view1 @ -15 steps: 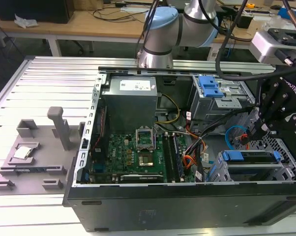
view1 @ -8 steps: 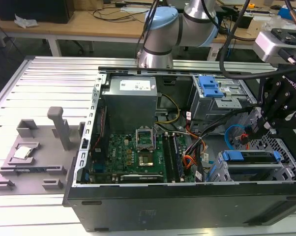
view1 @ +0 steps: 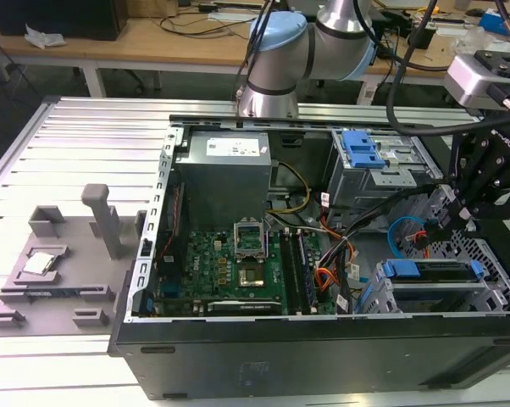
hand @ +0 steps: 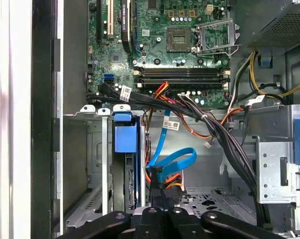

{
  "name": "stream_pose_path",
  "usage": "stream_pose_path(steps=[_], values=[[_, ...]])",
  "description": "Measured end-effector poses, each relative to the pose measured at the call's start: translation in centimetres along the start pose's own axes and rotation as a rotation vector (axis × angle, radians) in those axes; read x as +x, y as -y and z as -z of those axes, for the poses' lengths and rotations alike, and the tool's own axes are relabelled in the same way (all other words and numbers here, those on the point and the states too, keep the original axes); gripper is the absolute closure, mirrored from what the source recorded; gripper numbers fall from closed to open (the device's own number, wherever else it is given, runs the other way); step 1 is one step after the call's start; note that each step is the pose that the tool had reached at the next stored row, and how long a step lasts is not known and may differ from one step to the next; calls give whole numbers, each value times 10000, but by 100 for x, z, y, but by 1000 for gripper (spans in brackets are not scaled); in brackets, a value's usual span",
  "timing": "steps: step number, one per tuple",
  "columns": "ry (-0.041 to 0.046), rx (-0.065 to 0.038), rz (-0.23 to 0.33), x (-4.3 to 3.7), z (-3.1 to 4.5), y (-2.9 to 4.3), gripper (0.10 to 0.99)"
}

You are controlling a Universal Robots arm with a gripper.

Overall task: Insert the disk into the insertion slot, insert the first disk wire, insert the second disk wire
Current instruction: 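Insert the first disk wire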

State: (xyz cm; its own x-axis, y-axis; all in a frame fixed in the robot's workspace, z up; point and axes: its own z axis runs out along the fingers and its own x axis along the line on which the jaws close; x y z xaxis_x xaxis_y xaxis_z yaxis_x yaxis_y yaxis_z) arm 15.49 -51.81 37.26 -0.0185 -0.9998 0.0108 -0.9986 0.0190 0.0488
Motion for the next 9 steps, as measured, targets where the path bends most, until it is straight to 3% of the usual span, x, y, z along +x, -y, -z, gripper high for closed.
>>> stream_pose_path(steps=[3, 5, 6, 7, 9], values=[[0, -1, -1, 0, 0, 0, 973], [0, 0, 0, 0, 0, 0, 851], [0, 0, 0, 0, 0, 0, 851], [0, 0, -4, 0, -2, -1, 784], [-33, -1, -99, -1, -45, -8, 784]])
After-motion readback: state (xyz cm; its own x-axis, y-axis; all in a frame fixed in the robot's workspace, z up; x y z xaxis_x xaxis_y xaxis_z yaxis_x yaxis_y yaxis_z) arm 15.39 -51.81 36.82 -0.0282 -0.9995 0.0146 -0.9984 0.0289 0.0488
